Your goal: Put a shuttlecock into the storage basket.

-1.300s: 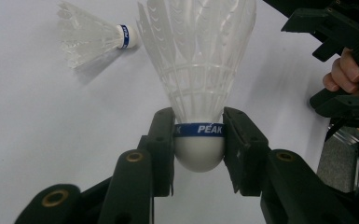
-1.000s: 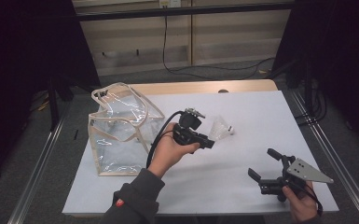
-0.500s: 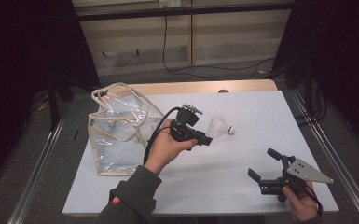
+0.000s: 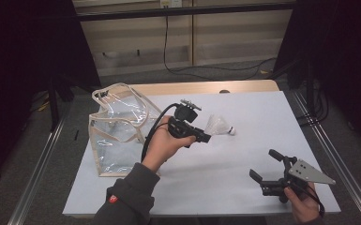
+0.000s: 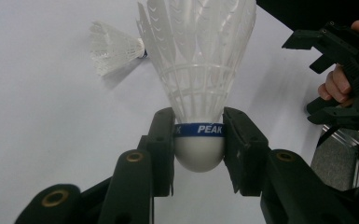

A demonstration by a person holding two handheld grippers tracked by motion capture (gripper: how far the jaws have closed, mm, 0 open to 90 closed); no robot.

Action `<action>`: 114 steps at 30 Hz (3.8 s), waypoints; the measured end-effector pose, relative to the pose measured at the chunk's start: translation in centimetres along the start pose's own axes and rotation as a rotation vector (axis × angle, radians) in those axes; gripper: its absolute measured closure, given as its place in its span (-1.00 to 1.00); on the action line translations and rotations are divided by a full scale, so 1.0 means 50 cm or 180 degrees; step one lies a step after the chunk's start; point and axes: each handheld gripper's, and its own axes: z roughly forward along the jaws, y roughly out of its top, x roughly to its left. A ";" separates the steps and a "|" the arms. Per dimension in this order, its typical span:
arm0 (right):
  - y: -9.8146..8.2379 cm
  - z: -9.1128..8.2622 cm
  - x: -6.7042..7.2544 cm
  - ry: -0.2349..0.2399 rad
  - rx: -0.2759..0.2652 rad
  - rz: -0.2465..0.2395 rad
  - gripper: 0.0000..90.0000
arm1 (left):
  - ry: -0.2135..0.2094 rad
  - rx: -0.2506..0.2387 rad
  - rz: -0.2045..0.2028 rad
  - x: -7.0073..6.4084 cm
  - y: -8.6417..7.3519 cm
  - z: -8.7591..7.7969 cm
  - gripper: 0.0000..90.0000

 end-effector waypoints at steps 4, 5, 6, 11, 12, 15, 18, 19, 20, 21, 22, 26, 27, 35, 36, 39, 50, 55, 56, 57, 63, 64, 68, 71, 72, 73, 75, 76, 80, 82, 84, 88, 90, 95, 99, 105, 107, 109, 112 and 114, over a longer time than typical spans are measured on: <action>0.000 0.000 0.000 0.0001 -0.0004 0.0004 -1.00 | 0.0010 0.0026 0.0020 0.002 0.003 -0.007 0.46; 0.000 0.000 0.000 0.0001 -0.0004 0.0007 -1.00 | 0.0007 0.0020 0.0005 0.002 0.004 -0.007 0.46; 0.000 0.000 0.000 0.0002 -0.0003 0.0002 -1.00 | 0.0008 0.0009 -0.0010 0.001 0.004 -0.008 0.46; 0.000 0.000 0.000 0.0001 -0.0008 0.0002 -1.00 | 0.0000 0.0020 -0.0009 0.004 0.007 -0.012 0.46; 0.000 0.000 0.000 0.0001 -0.0009 0.0003 -1.00 | 0.0001 0.0029 0.0003 0.005 0.008 -0.014 0.46; 0.000 0.000 0.000 0.0001 -0.0007 0.0008 -1.00 | 0.0007 0.0013 -0.0019 0.006 0.010 -0.018 0.46; 0.000 -0.001 0.000 0.0001 -0.0008 -0.0003 -1.00 | 0.0012 0.0030 -0.0009 0.007 0.013 -0.024 0.46; 0.000 -0.001 -0.001 0.0002 -0.0008 -0.0003 -1.00 | 0.0019 0.0015 -0.0020 0.006 0.013 -0.025 0.46; 0.000 -0.001 0.000 0.0002 -0.0006 -0.0004 -1.00 | 0.0007 0.0014 -0.0027 0.006 0.014 -0.027 0.46; 0.000 -0.001 0.000 0.0003 -0.0005 -0.0002 -1.00 | 0.0010 0.0008 -0.0036 0.006 0.015 -0.028 0.46; 0.000 -0.001 0.000 0.0003 -0.0007 -0.0005 -1.00 | 0.0011 0.0014 -0.0034 0.006 0.016 -0.030 0.46; 0.000 -0.001 0.000 0.0008 -0.0009 0.0001 -1.00 | 0.0017 0.0027 -0.0034 0.007 0.018 -0.037 0.46; 0.000 -0.001 0.000 0.0008 -0.0009 0.0001 -1.00 | 0.0009 0.0024 -0.0047 0.007 0.019 -0.038 0.46; 0.000 -0.001 0.000 0.0005 -0.0002 -0.0001 -1.00 | 0.0020 0.0009 -0.0058 0.009 0.026 -0.054 0.46; 0.000 -0.001 0.000 0.0006 -0.0003 -0.0001 -1.00 | 0.0019 0.0024 -0.0040 0.010 0.027 -0.057 0.46; 0.000 -0.001 0.000 0.0010 -0.0006 -0.0002 -1.00 | 0.0034 0.0002 -0.0057 0.010 0.030 -0.062 0.46; 0.000 -0.002 0.000 0.0016 -0.0009 -0.0002 -1.00 | 0.0050 -0.0001 -0.0084 0.018 0.036 -0.077 0.46; 0.000 -0.002 0.000 0.0014 -0.0008 -0.0011 -1.00 | 0.0074 -0.0013 -0.0100 0.022 0.038 -0.083 0.46; 0.000 -0.002 0.000 0.0018 -0.0012 0.0000 -1.00 | 0.0077 -0.0015 -0.0111 0.023 0.039 -0.084 0.46; 0.000 -0.002 0.000 0.0010 -0.0006 -0.0015 -1.00 | 0.0086 -0.0049 -0.0142 0.023 0.040 -0.084 0.46; 0.000 -0.002 0.000 0.0021 -0.0006 -0.0006 -1.00 | 0.0117 -0.0044 -0.0143 0.025 0.044 -0.093 0.46; 0.000 -0.002 0.000 0.0022 -0.0007 -0.0003 -1.00 | 0.0124 -0.0064 -0.0158 0.025 0.045 -0.094 0.46; 0.000 -0.003 0.000 0.0019 -0.0006 -0.0004 -1.00 | 0.0121 -0.0061 -0.0137 0.027 0.048 -0.102 0.46; 0.000 -0.003 0.000 0.0017 -0.0004 0.0000 -1.00 | 0.0132 -0.0070 -0.0148 0.028 0.050 -0.107 0.46; 0.000 -0.002 0.000 0.0018 -0.0006 -0.0003 -1.00 | 0.0142 -0.0065 -0.0143 0.029 0.050 -0.109 0.46; 0.000 -0.002 0.000 0.0021 -0.0002 -0.0001 -1.00 | 0.0146 -0.0062 -0.0134 0.030 0.051 -0.111 0.46; 0.000 -0.002 0.000 0.0022 -0.0006 0.0000 -1.00 | 0.0153 -0.0064 -0.0138 0.031 0.052 -0.114 0.46; 0.000 -0.002 0.000 0.0021 -0.0007 -0.0001 -1.00 | 0.0155 -0.0092 -0.0177 0.030 0.052 -0.115 0.46; 0.000 -0.004 0.001 0.0024 -0.0006 0.0015 -1.00 | 0.0175 -0.0113 -0.0205 0.033 0.053 -0.122 0.46; 0.000 -0.004 0.001 0.0024 -0.0006 0.0015 -1.00 | 0.0179 -0.0114 -0.0204 0.033 0.054 -0.124 0.46; 0.000 -0.004 0.001 0.0025 -0.0005 0.0014 -1.00 | 0.0187 -0.0085 -0.0166 0.035 0.055 -0.128 0.46; 0.001 -0.004 0.001 0.0024 -0.0001 0.0011 -1.00 | 0.0212 -0.0102 -0.0190 0.037 0.057 -0.133 0.46; 0.000 -0.004 0.001 0.0023 -0.0005 0.0013 -1.00 | 0.0226 -0.0112 -0.0203 0.038 0.059 -0.137 0.46; 0.001 -0.004 0.001 0.0021 -0.0007 0.0013 -1.00 | 0.0250 -0.0101 -0.0212 0.041 0.061 -0.144 0.46; 0.001 -0.004 0.001 0.0014 -0.0008 0.0008 -1.00 | 0.0266 -0.0117 -0.0233 0.044 0.063 -0.152 0.46; 0.001 -0.004 0.001 0.0015 -0.0012 0.0005 -1.00 | 0.0293 -0.0119 -0.0251 0.048 0.065 -0.161 0.46; 0.001 -0.004 0.001 0.0018 -0.0010 0.0004 -1.00 | 0.0298 -0.0130 -0.0270 0.048 0.066 -0.163 0.46; 0.001 -0.004 0.001 0.0016 -0.0010 0.0005 -1.00 | 0.0305 -0.0136 -0.0284 0.050 0.067 -0.165 0.46; 0.001 -0.004 0.001 0.0014 -0.0012 0.0003 -1.00 | 0.0319 -0.0118 -0.0278 0.054 0.068 -0.170 0.46; 0.001 -0.004 0.000 0.0013 -0.0010 0.0004 -1.00 | 0.0323 -0.0099 -0.0261 0.056 0.068 -0.173 0.46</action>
